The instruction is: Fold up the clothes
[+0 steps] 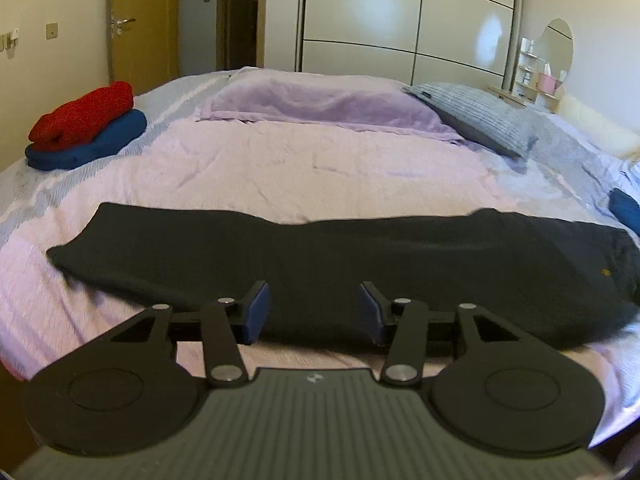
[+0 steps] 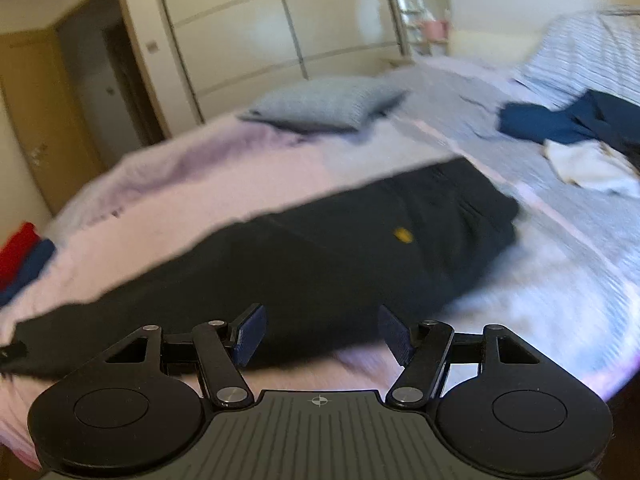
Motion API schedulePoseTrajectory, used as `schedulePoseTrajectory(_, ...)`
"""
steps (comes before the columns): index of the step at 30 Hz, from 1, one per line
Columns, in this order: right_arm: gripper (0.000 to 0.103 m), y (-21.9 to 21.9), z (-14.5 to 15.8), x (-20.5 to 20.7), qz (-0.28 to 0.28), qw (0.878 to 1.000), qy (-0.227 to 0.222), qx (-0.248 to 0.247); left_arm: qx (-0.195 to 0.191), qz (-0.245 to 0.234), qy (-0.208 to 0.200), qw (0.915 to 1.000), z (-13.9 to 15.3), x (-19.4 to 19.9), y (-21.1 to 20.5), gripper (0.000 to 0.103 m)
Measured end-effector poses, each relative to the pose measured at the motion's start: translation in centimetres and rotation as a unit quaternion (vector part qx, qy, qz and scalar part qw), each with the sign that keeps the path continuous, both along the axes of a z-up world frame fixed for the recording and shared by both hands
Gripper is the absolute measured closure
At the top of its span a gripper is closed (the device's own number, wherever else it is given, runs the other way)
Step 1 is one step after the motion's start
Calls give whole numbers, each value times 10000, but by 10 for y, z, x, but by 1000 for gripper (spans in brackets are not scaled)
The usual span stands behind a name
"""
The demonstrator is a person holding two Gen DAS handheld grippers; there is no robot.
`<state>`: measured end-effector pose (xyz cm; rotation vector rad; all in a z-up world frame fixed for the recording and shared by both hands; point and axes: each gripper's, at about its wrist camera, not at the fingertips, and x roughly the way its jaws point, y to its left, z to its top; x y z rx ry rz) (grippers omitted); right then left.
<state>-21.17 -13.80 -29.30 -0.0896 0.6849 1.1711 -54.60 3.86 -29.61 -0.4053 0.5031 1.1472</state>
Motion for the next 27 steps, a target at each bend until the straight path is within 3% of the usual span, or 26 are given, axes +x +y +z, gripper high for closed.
schedulePoseTrajectory(6,37,45,-37,-8,192,9998,-4,91,-319,259,-205,9989,-40,-18,48,61)
schedulePoseTrajectory(9,37,56,-69,-17,279,9986,-106,-448,-602,336,-375,9969,-56,-41,61,81)
schedulePoseTrajectory(11,37,52,-74,-25,404,9973,-446,-417,-736,511,-764,9930,-50,-71,66,79)
schedulePoseTrajectory(12,37,49,-73,-27,447,9968,-515,-412,-818,650,-1036,9891,-47,-89,71,73)
schedulePoseTrajectory(15,37,49,-70,-24,374,9978,-363,-421,-1068,1285,-1972,9660,-45,-150,89,60)
schedulePoseTrajectory(21,37,53,-62,-16,165,9989,51,-445,-1705,2274,-3298,9003,-76,-225,118,60)
schedulePoseTrajectory(23,37,54,-60,-13,95,9987,189,-453,-1781,2368,-3489,8891,-85,-230,122,60)
schedulePoseTrajectory(27,37,57,-55,-7,-45,9978,465,-468,-1787,2501,-3752,8745,-93,-233,130,60)
